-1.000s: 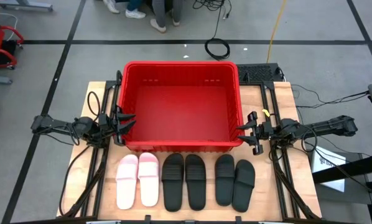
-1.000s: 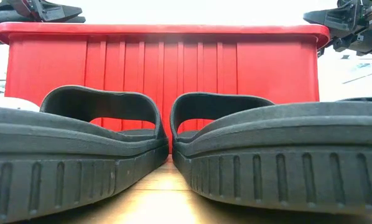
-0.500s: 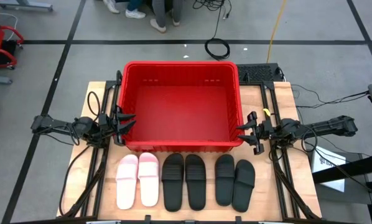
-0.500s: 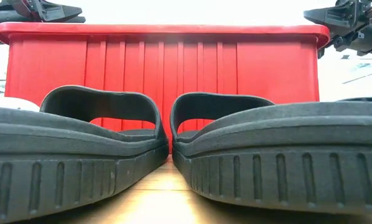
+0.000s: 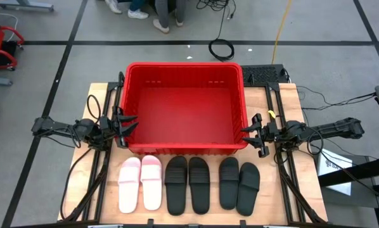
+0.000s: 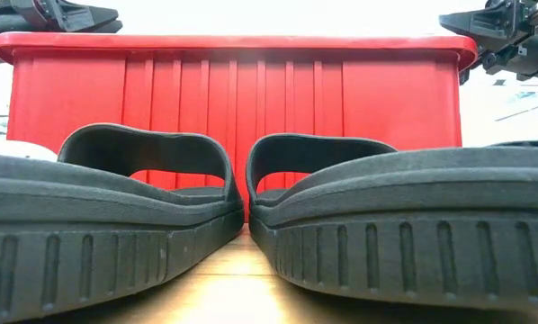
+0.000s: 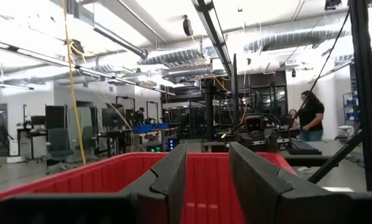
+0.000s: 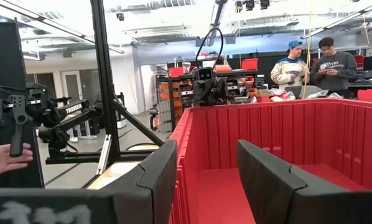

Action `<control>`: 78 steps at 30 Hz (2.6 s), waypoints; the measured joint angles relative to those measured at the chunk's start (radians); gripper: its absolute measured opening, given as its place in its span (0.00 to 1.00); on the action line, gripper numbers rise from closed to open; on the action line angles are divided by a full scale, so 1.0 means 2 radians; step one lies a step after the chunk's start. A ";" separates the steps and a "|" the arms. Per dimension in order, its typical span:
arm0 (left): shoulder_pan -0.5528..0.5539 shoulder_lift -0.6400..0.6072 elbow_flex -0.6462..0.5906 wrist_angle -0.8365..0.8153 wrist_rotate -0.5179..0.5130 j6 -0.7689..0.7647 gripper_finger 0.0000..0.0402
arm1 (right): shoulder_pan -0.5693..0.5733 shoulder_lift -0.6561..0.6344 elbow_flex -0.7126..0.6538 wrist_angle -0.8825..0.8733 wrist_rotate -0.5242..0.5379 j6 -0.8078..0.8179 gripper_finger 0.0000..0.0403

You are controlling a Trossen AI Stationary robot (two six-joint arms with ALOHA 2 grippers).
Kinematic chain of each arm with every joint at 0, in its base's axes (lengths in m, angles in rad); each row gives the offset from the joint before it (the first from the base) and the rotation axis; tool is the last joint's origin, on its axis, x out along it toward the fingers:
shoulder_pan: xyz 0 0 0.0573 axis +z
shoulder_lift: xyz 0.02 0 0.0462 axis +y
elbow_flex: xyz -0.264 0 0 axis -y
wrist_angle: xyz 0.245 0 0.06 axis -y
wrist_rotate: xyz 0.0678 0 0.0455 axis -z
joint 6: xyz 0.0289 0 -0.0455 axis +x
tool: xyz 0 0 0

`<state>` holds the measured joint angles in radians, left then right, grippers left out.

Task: Pick and place slides into bin
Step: Put the black slide into the red bin

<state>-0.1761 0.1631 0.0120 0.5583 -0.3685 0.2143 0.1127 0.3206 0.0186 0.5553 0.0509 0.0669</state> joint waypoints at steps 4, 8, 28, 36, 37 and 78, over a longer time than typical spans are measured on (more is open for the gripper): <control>0.000 0.000 -0.001 -0.001 -0.001 -0.032 0.32 | 0.000 0.001 0.000 0.012 0.000 0.001 0.39; 0.000 0.000 -0.002 0.007 -0.002 -0.046 0.32 | 0.000 0.000 0.000 0.023 0.000 0.007 0.39; 0.000 0.000 -0.001 0.023 -0.012 -0.084 0.32 | 0.000 0.001 0.000 0.096 -0.001 0.019 0.39; 0.000 0.000 -0.001 0.139 -0.011 -0.086 0.32 | 0.000 0.001 0.000 0.202 0.000 0.023 0.39; 0.000 0.000 -0.001 0.145 -0.010 -0.092 0.32 | 0.000 0.001 0.000 0.222 0.000 0.022 0.39; -0.065 0.235 0.196 0.182 0.320 -0.124 0.32 | 0.017 0.207 0.380 0.105 -0.329 0.051 0.39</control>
<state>-0.3054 0.6331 0.4034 0.9230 0.2717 -0.0329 0.1459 0.7337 0.7795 0.7647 -0.6072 0.1684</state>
